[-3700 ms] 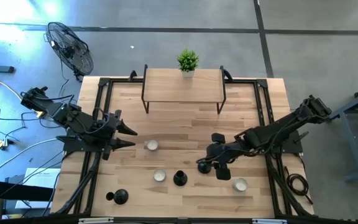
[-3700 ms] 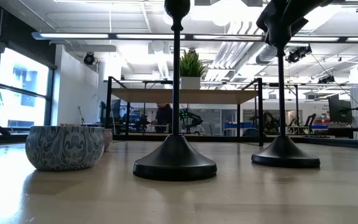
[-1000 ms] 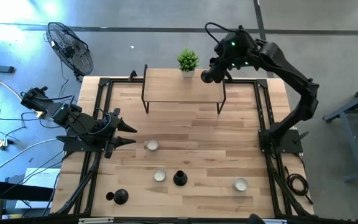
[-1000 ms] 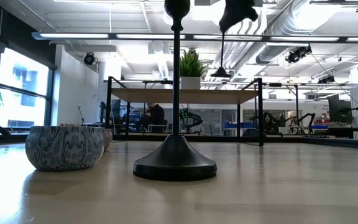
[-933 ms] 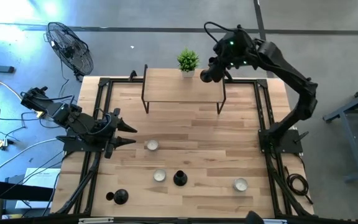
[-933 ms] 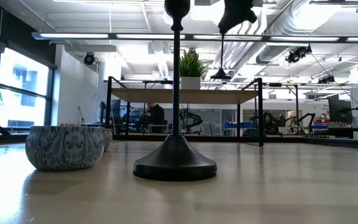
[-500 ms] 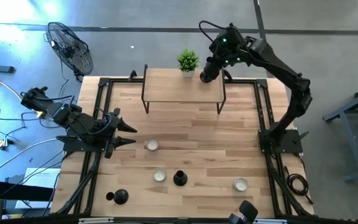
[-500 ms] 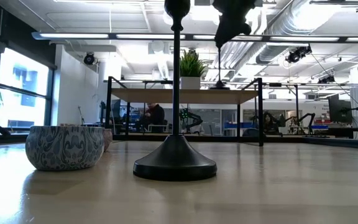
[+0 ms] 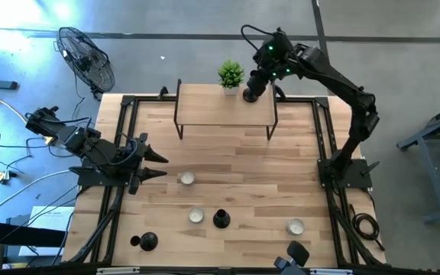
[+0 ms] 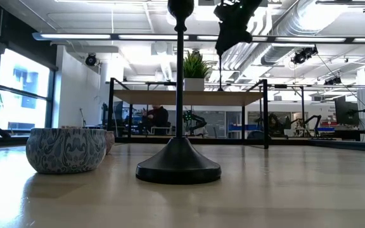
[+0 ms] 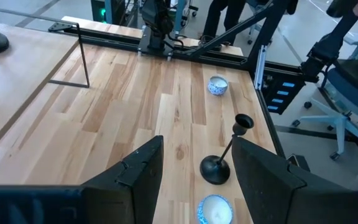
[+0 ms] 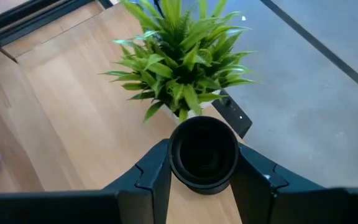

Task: Pick & Place candle stick holders
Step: Put the right black candle holder on the shelf

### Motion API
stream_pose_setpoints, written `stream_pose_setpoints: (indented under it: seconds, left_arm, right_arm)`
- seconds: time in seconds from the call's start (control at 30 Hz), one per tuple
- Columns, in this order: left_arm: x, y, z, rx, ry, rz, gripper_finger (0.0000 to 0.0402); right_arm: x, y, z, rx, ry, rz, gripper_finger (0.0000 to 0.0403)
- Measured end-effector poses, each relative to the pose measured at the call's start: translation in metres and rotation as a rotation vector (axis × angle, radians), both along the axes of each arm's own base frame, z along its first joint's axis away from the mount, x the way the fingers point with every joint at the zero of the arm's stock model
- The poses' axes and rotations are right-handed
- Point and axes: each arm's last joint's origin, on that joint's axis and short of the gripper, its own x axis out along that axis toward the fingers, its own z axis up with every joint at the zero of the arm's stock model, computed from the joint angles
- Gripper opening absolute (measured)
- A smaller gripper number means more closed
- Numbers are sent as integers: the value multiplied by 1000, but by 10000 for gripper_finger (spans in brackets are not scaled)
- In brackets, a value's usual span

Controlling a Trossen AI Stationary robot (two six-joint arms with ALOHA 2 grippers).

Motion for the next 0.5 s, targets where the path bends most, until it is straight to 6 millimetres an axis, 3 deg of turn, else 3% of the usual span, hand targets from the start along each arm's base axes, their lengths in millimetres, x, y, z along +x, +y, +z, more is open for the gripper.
stream_pose_setpoints:
  seconds: [0.5]
  left_arm:
    - [-1, 1, -3, -36, 35, 19, 188]
  right_arm:
    - [2, 1, 0, 4, -8, 13, 124]
